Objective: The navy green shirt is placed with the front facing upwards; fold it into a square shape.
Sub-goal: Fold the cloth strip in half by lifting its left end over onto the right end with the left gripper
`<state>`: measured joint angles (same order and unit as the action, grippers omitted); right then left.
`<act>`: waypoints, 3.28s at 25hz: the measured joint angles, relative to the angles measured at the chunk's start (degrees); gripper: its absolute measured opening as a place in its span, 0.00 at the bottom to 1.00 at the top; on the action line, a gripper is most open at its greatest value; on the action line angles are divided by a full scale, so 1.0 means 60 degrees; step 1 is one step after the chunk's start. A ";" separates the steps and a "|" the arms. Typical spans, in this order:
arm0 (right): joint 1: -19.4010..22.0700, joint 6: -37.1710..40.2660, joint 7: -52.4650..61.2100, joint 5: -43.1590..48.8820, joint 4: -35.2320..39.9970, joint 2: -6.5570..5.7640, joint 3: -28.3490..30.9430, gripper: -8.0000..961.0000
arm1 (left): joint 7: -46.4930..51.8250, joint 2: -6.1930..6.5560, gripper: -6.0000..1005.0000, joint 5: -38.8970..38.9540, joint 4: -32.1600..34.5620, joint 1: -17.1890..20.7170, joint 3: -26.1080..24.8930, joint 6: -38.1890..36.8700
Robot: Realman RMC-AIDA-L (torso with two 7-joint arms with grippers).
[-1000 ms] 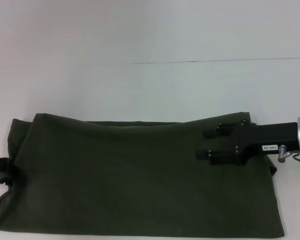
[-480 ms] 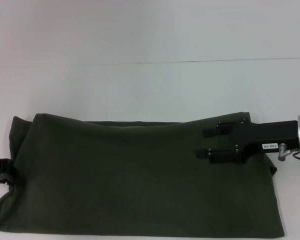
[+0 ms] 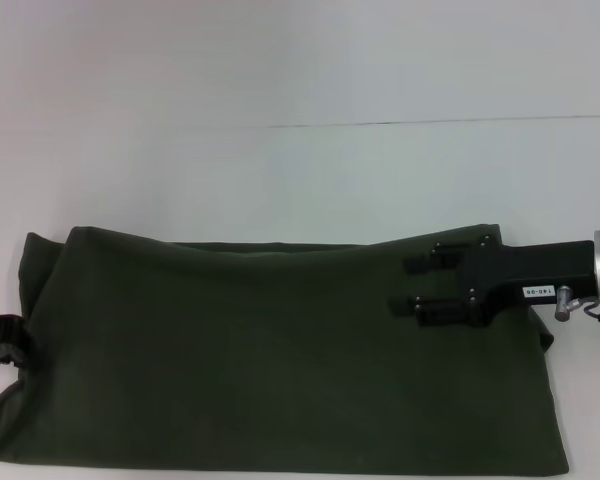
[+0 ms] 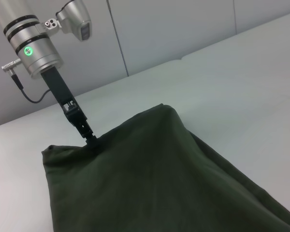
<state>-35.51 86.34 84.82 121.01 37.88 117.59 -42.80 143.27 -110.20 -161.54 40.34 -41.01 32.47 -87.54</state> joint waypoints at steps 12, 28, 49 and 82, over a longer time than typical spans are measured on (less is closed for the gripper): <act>-0.0061 -0.0064 0.0000 -0.0033 0.0000 0.0084 0.0021 0.74 | -0.0137 0.0028 0.05 0.0539 0.0250 0.0017 -0.0130 -0.0312; -0.0532 -0.0088 -0.0420 -0.0055 -0.0560 0.0396 -0.0108 0.74 | -0.0479 0.0063 0.06 0.1238 0.0504 0.0150 -0.0656 -0.0803; -0.0524 -0.0079 -0.0528 -0.0422 -0.0671 0.0367 -0.0114 0.73 | 0.0613 -0.0142 0.07 0.0137 0.1667 0.0512 -0.0489 -0.0350; -0.0483 -0.0019 -0.0412 -0.0334 -0.0711 0.0338 -0.0134 0.73 | 0.0163 -0.0193 0.93 0.0251 0.1266 0.0524 0.0332 0.0217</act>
<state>-38.41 86.23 82.35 119.00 33.62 119.61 -43.60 144.25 -111.35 -160.04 47.93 -37.86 34.46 -86.24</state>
